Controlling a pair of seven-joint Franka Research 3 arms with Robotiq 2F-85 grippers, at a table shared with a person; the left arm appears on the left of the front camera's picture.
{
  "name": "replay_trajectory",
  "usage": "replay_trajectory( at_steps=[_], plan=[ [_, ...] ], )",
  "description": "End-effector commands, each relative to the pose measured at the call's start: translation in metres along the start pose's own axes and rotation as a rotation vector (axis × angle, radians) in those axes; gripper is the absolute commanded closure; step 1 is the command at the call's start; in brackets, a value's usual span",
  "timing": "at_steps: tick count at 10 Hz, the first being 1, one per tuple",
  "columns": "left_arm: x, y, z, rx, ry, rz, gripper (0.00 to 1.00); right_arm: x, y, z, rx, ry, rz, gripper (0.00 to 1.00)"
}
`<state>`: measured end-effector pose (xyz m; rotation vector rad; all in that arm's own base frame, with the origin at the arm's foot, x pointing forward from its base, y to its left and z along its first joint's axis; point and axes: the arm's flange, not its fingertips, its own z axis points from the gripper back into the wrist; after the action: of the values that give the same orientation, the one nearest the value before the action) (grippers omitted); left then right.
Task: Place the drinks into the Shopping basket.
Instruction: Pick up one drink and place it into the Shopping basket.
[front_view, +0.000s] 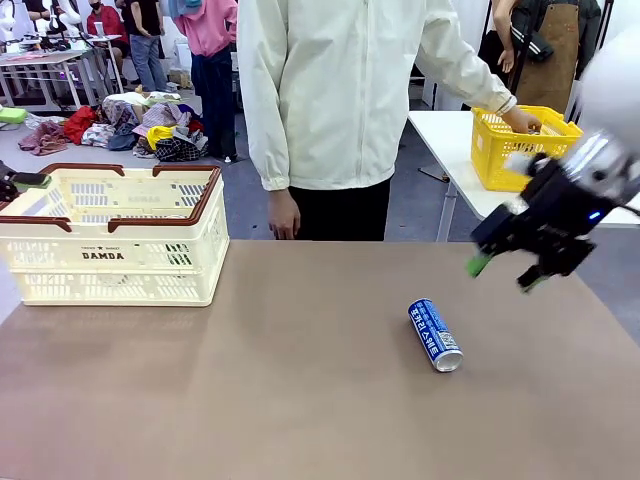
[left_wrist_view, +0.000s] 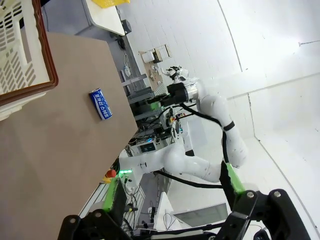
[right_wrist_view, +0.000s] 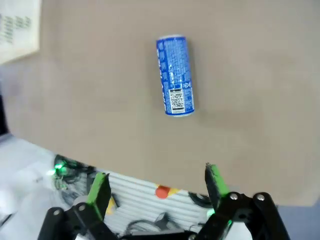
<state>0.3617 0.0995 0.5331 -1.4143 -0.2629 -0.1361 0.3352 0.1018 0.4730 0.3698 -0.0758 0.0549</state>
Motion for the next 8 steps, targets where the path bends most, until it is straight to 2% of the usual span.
replay_trajectory(
  at_steps=[1,2,3,4,5,6,8],
  plan=[
    [-0.003,-0.001,0.001,-0.014,-0.004,-0.006,0.0,-0.018,0.011,-0.021,-0.076,-0.142,0.054,0.0],
    [-0.003,-0.001,0.001,-0.014,-0.004,-0.006,0.0,-0.029,0.005,-0.001,-0.014,-0.201,0.069,0.0],
    [-0.003,-0.001,0.001,-0.014,-0.004,-0.006,0.0,-0.008,0.016,-0.017,-0.044,-0.037,0.06,0.0],
    [-0.003,-0.001,0.001,-0.014,-0.004,-0.006,0.0,-0.008,0.016,-0.017,-0.044,-0.037,0.06,0.0],
    [-0.003,-0.001,0.001,-0.014,-0.004,-0.006,0.0,-0.011,0.025,-0.009,-0.054,-0.106,0.084,0.0],
    [-0.003,-0.001,0.001,-0.014,-0.004,-0.006,0.0,0.003,0.029,-0.031,-0.134,-0.126,0.078,0.0],
    [-0.003,-0.001,0.001,-0.014,-0.004,-0.006,0.0,0.022,0.027,-0.083,-0.185,-0.098,0.064,0.0]
  ],
)
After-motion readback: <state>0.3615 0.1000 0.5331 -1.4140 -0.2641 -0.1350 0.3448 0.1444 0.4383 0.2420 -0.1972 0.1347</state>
